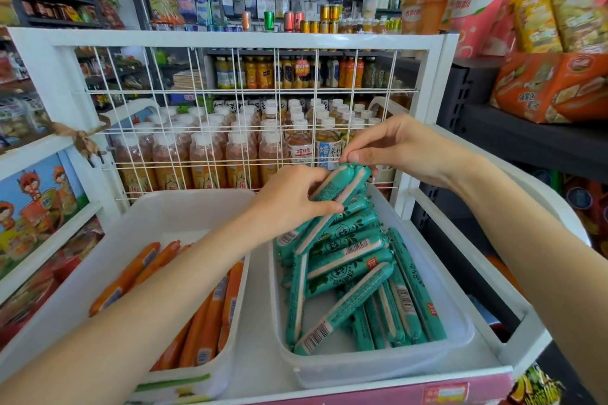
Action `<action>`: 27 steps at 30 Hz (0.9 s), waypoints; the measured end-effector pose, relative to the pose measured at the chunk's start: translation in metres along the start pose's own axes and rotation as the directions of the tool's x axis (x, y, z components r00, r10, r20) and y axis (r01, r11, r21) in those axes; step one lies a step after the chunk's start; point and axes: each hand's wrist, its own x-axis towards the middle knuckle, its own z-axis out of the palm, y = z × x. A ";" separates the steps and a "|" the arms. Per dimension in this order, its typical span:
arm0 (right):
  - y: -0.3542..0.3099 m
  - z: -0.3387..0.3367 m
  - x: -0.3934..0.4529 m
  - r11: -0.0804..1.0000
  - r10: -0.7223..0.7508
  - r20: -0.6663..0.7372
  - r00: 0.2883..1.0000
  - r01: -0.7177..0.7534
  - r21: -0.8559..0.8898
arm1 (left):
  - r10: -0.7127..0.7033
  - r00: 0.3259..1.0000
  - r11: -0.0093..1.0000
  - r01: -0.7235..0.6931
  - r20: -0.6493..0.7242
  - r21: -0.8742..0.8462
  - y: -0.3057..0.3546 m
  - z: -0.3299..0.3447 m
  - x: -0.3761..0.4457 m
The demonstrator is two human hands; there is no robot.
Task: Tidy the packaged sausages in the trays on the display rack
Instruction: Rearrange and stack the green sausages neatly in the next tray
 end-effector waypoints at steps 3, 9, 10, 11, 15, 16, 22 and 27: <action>0.004 0.001 0.001 0.994 -0.012 -0.071 0.997 0.019 0.109 | -0.013 1.000 0.996 0.013 -0.001 -0.084 -0.002 -0.004 0.001; 0.011 0.002 0.000 0.962 -0.009 -0.096 0.995 0.035 0.269 | -0.013 0.999 0.981 0.019 0.034 -0.191 -0.004 -0.006 0.002; 0.010 0.002 0.000 0.954 -0.005 -0.096 0.995 0.034 0.297 | -0.010 0.999 0.980 0.017 0.036 -0.198 -0.004 -0.006 0.002; 0.010 0.003 0.000 0.946 -0.003 -0.097 0.995 0.034 0.321 | -0.008 0.999 0.979 0.015 0.035 -0.203 -0.004 -0.005 0.003; 0.009 0.003 -0.001 0.916 0.007 -0.077 0.997 0.024 0.400 | 0.007 0.999 0.975 0.001 0.036 -0.224 -0.005 -0.004 0.004; 0.009 0.002 -0.001 0.910 0.010 -0.069 0.998 0.020 0.414 | 0.011 0.999 0.972 -0.001 0.041 -0.234 -0.006 -0.004 0.004; 0.015 0.006 0.000 0.886 0.054 -0.236 0.970 0.063 0.460 | -0.068 0.997 0.916 0.051 -0.028 -0.398 -0.007 -0.008 0.007; 0.030 0.032 -0.014 0.979 0.197 0.078 0.977 -0.192 -0.070 | -0.472 0.869 0.508 0.133 -0.146 -0.851 -0.012 -0.023 0.018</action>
